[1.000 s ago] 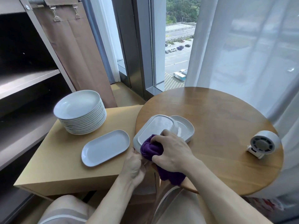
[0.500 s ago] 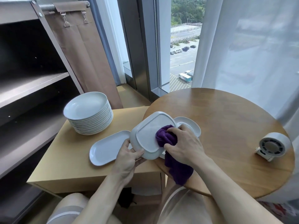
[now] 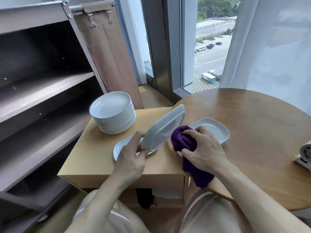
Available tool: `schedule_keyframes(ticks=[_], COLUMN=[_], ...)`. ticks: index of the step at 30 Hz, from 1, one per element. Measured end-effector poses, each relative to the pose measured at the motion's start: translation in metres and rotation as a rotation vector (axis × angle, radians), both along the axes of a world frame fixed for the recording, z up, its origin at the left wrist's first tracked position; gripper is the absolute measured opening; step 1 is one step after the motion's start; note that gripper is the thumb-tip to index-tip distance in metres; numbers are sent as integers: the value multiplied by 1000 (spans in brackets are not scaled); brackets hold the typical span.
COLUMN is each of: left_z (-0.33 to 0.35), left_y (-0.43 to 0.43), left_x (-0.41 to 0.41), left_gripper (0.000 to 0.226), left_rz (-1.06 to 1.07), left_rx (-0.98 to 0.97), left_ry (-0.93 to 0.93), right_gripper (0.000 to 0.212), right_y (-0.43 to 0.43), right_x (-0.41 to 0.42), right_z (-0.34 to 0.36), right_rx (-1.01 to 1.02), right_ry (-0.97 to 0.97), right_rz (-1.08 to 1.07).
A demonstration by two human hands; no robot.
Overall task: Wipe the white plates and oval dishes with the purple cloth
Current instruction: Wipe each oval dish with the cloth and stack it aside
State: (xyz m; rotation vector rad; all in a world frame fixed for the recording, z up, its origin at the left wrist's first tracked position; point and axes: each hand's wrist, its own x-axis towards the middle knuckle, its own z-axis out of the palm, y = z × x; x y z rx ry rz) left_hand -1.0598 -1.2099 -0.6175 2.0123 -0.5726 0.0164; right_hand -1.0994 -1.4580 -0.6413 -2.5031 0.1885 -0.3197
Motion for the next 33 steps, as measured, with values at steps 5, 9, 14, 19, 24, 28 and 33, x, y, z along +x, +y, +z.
schedule_keyframes(ticks=[5,9,14,19,24,28,33], left_z=[-11,-24,-36,-44,-62,-76,-86], left_y=[28,60,85,88,90,97,102], left_x=[7,21,34,43,57,64,75], left_gripper=[40,35,56,65,38,44,42], left_rz=[106,167,110,-1,-3,6,-6], left_rx=[207,448,708,923,967,880,901], left_ry=[-223,-415,-507,-516,-349,-179,-65], right_gripper=[52,52,52,51,49,50,51], right_y=[2,0,1,0,0,-1,-3], right_x=[1,1,2,4,3,3,4], right_z=[-4,-5,-7,-10,-9,-10,-11], right_rx=[6,22,15,25,32,43,62], right_ry=[7,11,10,34,38,36,55], right_rz=[7,5,15,20,16,17,19])
